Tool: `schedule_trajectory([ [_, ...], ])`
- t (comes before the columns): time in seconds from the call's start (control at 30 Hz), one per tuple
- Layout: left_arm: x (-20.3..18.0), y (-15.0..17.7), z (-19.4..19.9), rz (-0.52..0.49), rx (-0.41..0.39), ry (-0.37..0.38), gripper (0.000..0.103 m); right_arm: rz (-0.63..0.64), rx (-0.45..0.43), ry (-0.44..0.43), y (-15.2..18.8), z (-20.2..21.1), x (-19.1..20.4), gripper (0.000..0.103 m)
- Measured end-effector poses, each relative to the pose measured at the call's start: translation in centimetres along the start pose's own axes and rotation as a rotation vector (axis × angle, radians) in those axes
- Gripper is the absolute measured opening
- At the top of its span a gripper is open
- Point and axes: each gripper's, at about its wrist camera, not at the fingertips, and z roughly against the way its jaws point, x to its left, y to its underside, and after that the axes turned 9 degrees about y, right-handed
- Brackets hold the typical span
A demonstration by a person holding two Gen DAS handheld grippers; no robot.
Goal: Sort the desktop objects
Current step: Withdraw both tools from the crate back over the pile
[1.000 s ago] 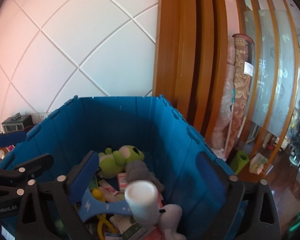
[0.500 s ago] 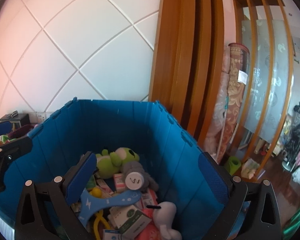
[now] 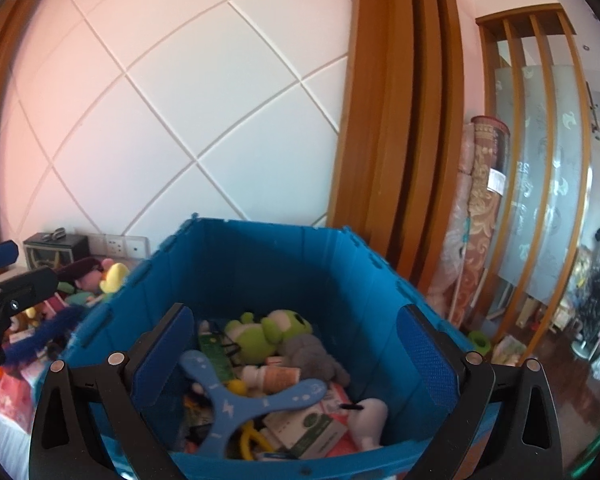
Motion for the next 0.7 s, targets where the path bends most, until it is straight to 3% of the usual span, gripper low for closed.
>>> schedule_trajectory([
  [0.37,9.3,3.7,3.8,0.049,0.047,-0.122,0.075,0.041,-0.024,-0.137,-0.9,3.8,9.3,0.103],
  [0.7,20.3,9.6,6.2,0.138,0.132,-0.231,0.075,0.077,-0.013,-0.289,0.2,5.6,18.1,0.103],
])
